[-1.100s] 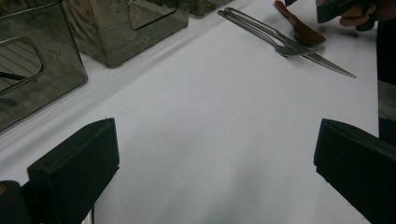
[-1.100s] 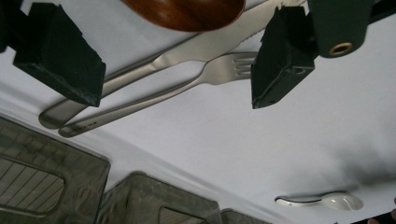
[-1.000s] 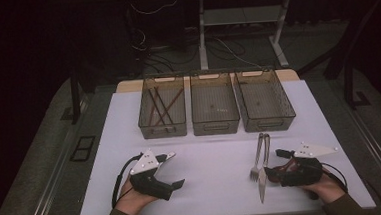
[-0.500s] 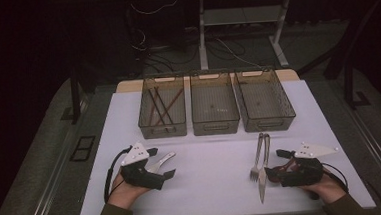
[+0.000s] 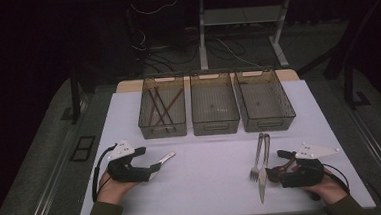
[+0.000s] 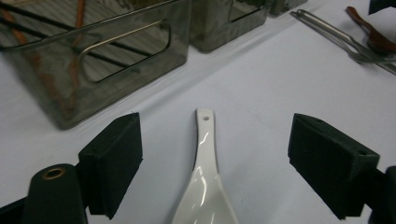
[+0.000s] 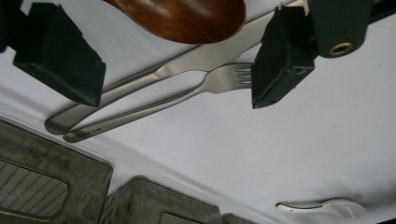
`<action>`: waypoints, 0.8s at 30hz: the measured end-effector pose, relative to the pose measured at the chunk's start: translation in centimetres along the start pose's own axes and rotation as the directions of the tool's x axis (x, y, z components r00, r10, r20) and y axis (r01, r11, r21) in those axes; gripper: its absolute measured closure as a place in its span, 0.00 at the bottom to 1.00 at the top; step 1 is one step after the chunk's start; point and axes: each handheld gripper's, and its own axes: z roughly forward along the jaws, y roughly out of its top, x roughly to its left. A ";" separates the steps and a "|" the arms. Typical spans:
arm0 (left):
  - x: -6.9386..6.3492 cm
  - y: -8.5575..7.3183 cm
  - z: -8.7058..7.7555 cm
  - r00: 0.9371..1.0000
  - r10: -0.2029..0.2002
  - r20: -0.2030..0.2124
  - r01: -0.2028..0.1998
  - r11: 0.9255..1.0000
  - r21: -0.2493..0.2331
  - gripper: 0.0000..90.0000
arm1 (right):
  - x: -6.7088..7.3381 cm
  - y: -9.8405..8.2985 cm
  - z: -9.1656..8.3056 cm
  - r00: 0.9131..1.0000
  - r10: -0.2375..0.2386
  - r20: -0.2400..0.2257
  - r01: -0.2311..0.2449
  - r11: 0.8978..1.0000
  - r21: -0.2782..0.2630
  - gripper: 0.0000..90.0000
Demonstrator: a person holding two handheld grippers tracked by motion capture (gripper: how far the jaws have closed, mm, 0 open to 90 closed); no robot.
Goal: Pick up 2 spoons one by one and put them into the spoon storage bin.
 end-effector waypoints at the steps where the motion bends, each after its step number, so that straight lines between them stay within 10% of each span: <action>1: 0.2 -0.2 -0.1 1.000 -0.006 -0.004 0.006 1.000 0.003 0.21 | 0.0 0.0 0.0 1.000 -0.003 0.000 0.003 1.000 0.001 0.20; 24: 1.4 -1.6 0.0 0.997 -0.076 0.020 0.072 0.987 0.144 0.50 | 0.2 0.0 0.3 1.000 -0.026 -0.004 0.026 0.999 0.021 0.20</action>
